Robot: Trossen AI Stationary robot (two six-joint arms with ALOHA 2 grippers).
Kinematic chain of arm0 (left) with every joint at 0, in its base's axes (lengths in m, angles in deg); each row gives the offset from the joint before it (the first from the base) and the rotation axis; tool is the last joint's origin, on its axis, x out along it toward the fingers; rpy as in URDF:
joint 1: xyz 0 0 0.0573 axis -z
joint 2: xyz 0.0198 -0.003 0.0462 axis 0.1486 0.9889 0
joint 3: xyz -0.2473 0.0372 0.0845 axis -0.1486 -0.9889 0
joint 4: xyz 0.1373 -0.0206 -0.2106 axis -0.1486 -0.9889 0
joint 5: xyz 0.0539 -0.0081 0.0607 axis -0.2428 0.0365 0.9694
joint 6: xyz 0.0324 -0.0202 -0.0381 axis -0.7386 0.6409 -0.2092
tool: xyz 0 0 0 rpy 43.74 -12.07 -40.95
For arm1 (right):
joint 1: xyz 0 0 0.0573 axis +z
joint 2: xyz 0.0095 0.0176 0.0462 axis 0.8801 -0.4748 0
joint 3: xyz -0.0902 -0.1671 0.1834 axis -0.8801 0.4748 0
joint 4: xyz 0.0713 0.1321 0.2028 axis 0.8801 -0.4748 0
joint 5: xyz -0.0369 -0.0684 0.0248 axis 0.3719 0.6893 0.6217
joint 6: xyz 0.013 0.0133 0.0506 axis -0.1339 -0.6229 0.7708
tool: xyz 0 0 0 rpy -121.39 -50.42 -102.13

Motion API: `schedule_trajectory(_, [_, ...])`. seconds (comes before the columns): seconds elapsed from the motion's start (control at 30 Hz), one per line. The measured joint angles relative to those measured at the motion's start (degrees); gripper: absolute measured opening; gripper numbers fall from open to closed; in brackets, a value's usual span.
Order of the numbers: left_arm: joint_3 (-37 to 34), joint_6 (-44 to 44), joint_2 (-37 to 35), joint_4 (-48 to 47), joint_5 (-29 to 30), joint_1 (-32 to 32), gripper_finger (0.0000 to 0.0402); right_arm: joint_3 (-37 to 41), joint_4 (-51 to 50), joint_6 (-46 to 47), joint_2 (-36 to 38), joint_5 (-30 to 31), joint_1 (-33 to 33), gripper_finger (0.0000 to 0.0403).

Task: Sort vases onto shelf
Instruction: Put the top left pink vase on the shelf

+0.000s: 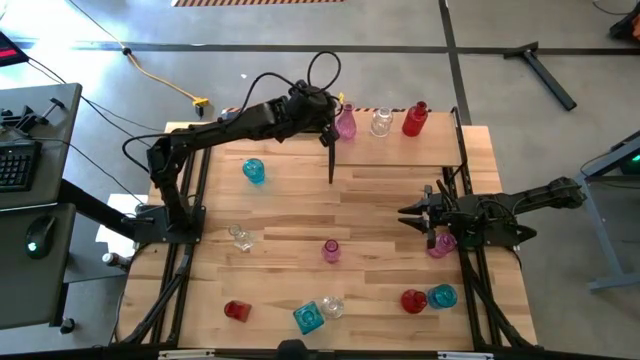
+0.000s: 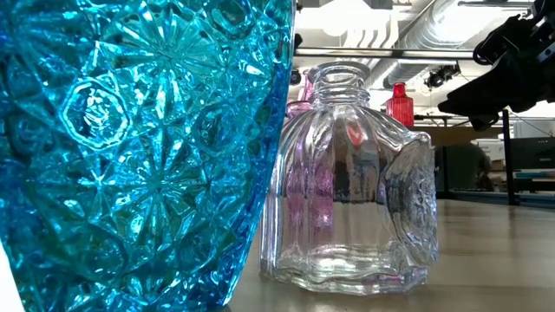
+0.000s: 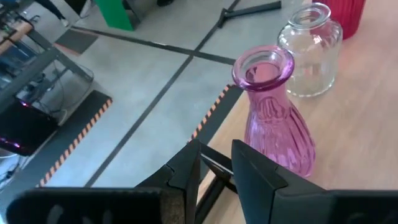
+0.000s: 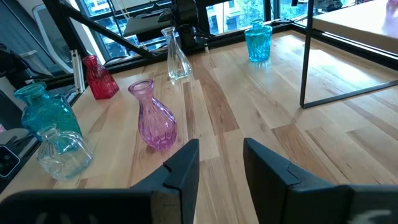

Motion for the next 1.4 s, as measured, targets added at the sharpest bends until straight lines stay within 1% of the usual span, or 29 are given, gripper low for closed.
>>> schedule_trajectory(0.2, [0.00, 0.00, 1.18, 1.16, -0.93, -0.69, 0.0083, 0.00, 0.00, 0.00, 0.01, 0.00, -0.02, 0.0108])
schedule_trajectory(0.33, [0.00, 0.02, 2.36, 2.16, -3.89, -1.48, 0.0083, 0.00, 0.00, 0.00, 0.01, 0.00, 0.00, 0.0108])
schedule_trajectory(0.5, [0.00, 0.11, 2.69, 3.24, -5.44, -2.18, 0.0083, 0.00, 0.00, 0.00, 0.00, 0.00, 0.00, 0.0108])
schedule_trajectory(0.73, [0.00, -0.03, 2.69, 5.46, -9.05, -2.33, 0.0083, 0.00, 0.00, 0.00, -0.01, 0.00, 0.00, 0.0108])
schedule_trajectory(1.4, [0.00, 0.00, 2.75, 8.10, -11.31, -2.31, 0.0083, 0.00, 0.00, 0.00, -0.01, 0.00, 0.00, 0.0108])
